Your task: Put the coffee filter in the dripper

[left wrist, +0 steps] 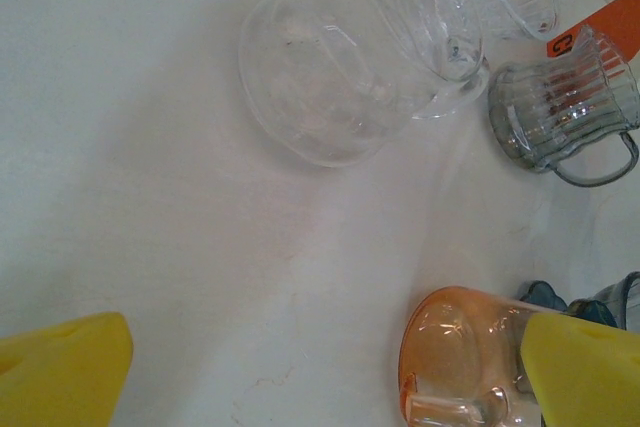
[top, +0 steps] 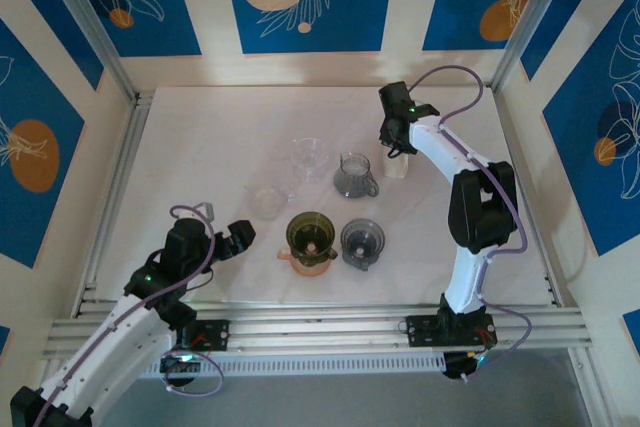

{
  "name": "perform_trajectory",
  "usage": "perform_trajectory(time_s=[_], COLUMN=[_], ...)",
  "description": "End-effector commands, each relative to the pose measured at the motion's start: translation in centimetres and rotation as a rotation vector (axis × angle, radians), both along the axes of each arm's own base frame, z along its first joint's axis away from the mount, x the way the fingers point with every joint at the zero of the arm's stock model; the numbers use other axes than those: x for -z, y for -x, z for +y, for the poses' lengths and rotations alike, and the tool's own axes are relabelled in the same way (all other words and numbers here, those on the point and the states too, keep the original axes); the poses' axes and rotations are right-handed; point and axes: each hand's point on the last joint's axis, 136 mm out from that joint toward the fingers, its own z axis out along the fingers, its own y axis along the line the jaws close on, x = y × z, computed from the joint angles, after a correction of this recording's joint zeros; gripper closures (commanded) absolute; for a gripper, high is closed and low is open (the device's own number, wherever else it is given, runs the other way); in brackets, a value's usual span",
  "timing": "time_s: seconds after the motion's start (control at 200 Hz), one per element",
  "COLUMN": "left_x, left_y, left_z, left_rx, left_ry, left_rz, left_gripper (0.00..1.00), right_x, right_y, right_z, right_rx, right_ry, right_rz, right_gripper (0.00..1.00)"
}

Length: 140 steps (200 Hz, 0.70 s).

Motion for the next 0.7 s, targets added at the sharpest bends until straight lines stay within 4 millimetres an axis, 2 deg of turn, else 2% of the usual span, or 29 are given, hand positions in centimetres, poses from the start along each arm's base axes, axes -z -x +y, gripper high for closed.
perform_trajectory(time_s=[0.0,0.25,0.695], left_x=[-0.9,-0.8,-0.6], left_y=[-0.3,-0.3,-0.2], left_z=[-0.2,-0.2,-0.1], left_rx=[-0.001,0.0,-0.001], left_ry=[0.024,0.027,0.022], left_rz=[-0.018,-0.018,-0.014], left_gripper=[0.0,0.0,0.0], right_x=[-0.4,0.3,0.8], right_y=[-1.0,-1.5,-2.0], right_z=[-0.4,-0.3,-1.0], right_rx=[0.034,0.026,0.001], right_ry=[-0.004,0.008,0.079], right_rz=[-0.026,-0.013,0.004], right_gripper=[0.7,0.7,0.87])
